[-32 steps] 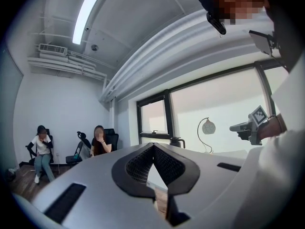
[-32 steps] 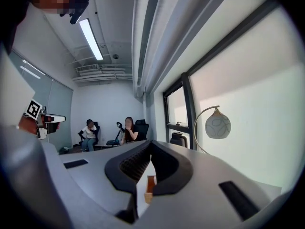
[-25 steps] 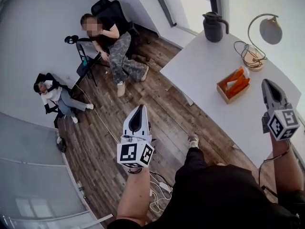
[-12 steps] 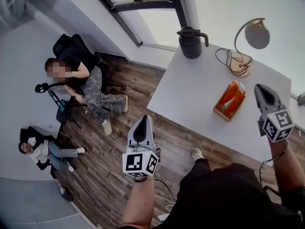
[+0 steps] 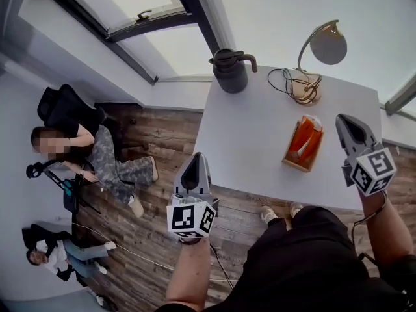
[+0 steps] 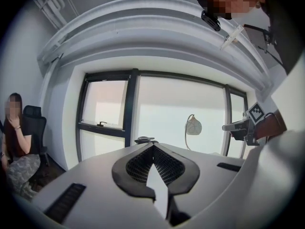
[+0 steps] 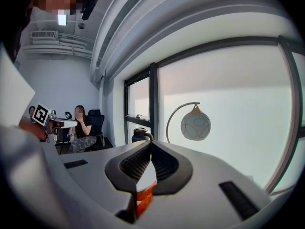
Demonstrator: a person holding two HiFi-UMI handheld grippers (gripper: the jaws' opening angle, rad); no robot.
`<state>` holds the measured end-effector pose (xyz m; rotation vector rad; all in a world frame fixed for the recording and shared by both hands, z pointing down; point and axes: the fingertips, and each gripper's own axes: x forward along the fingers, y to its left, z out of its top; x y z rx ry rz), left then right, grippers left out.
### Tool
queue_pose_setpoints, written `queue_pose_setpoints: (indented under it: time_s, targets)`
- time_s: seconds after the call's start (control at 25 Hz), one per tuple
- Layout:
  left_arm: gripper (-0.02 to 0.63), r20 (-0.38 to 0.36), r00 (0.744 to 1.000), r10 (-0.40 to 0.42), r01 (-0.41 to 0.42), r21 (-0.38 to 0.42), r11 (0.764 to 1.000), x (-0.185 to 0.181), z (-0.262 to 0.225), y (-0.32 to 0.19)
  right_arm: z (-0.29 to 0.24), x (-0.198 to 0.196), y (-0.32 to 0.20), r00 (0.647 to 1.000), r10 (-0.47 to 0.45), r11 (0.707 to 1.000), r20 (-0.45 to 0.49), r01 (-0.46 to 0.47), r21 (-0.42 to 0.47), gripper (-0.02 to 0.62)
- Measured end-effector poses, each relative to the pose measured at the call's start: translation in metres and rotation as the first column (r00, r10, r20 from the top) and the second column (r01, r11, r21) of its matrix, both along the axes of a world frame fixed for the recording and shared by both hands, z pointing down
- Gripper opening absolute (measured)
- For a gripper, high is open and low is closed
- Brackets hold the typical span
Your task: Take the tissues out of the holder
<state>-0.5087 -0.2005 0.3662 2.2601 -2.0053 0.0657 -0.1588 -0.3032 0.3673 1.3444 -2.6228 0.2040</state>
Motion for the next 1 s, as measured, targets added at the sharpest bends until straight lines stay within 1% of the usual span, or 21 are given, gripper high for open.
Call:
queue_pose_setpoints:
  time_s: [0.08, 0.2, 0.28, 0.4, 0.52, 0.6, 0.8, 1.0]
  targets:
    - [0.005, -0.007, 0.999, 0.038, -0.038, -0.007, 0.999, 0.019, 0.005, -0.014, 0.007, 0.004, -0.002, 1.0, 0.014, 1.0, 0.01, -0.014, -0.017, 0.005]
    - [0.005, 0.0, 0.996, 0.093, -0.093, -0.025, 0.995, 0.047, 0.011, -0.032, 0.02, 0.004, -0.004, 1.0, 0.006, 0.999, 0.017, -0.005, -0.042, 0.005]
    - [0.005, 0.0, 0.994, 0.109, -0.109, -0.035, 0.993, 0.057, 0.013, -0.041, 0.03, 0.006, -0.007, 1.0, 0.0, 0.998, 0.019, 0.001, -0.06, 0.005]
    - [0.005, -0.009, 0.994, 0.111, -0.111, -0.051, 0.992, 0.062, 0.016, -0.049, 0.046, 0.009, -0.009, 1.0, -0.019, 0.997, 0.009, 0.02, -0.078, 0.005]
    - [0.005, 0.002, 0.988, 0.152, -0.151, -0.066, 0.986, 0.071, 0.021, -0.059, 0.056, 0.011, -0.012, 0.999, -0.041, 0.996, -0.01, 0.04, -0.08, 0.006]
    - [0.005, 0.008, 0.986, 0.169, -0.168, -0.066, 0.984, 0.075, 0.023, -0.07, 0.064, 0.014, -0.016, 0.999, -0.041, 0.995, -0.006, 0.04, -0.092, 0.006]
    - [0.005, 0.018, 0.983, 0.18, -0.178, -0.075, 0.981, 0.083, 0.032, -0.097, 0.088, 0.013, -0.025, 0.998, -0.057, 0.99, -0.001, 0.057, -0.132, 0.011]
    - [0.005, 0.013, 0.98, 0.2, -0.198, -0.103, 0.975, 0.097, 0.047, -0.108, 0.106, 0.01, -0.03, 0.996, -0.087, 0.983, 0.004, 0.086, -0.162, 0.073]
